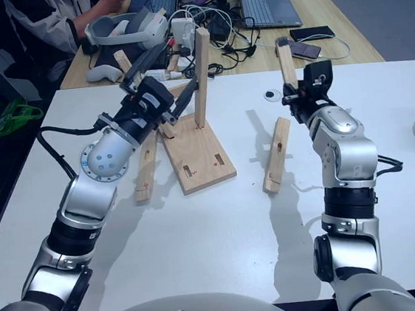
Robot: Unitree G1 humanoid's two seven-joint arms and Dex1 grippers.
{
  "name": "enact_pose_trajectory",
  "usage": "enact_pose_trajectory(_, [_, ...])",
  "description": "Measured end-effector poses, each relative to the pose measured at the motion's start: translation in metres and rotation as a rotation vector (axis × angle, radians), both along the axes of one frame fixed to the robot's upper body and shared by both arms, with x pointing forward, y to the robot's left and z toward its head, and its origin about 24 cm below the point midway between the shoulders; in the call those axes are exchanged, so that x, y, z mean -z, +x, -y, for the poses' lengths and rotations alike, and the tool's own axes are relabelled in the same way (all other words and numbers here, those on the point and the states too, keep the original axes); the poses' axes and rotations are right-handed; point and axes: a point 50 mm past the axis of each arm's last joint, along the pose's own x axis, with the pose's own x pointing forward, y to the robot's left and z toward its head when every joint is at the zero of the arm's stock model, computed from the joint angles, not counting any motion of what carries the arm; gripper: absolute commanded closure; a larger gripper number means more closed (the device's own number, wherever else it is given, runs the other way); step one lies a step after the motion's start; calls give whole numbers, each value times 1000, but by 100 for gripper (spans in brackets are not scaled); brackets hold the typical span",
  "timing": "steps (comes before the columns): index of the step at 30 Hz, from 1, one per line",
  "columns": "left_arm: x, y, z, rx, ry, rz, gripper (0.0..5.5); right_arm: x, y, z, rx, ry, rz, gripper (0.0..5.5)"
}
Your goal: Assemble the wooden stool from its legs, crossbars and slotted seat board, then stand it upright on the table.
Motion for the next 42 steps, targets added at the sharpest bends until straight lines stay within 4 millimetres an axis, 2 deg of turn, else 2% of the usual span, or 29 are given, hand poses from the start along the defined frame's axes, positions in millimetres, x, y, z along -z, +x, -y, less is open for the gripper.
enact_pose_trajectory(5, [10, 2, 12, 64, 133, 87, 201, -11, -12, -54, -217, 120, -9, 422])
enact_pose_trajectory(8, [13, 1, 13, 85, 205, 144, 201, -20, -19, -72, -301, 171, -7, 422])
enact_pose_trajectory(12, [18, 2, 10, 97, 258, 172, 201, -24, -27, -84, -374, 199, -33, 422])
enact_pose_trajectory(19, [25, -1, 2, 144, 319, 184, 201, -22, -38, -83, -449, 180, -95, 422])
enact_pose_trajectory(23, [37, 1, -15, 107, 363, 127, 201, -26, -42, -83, -544, 172, -96, 422])
enact_pose_trajectory(27, [41, 0, -20, 99, 365, 102, 201, -27, -44, -77, -570, 144, -109, 422])
enact_pose_trajectory(34, [41, 0, -19, 93, 364, 113, 201, -19, -54, -84, -655, 156, -203, 422])
enact_pose_trajectory(42, [43, -3, -16, 113, 398, 139, 201, -18, -56, -90, -632, 209, -219, 422])
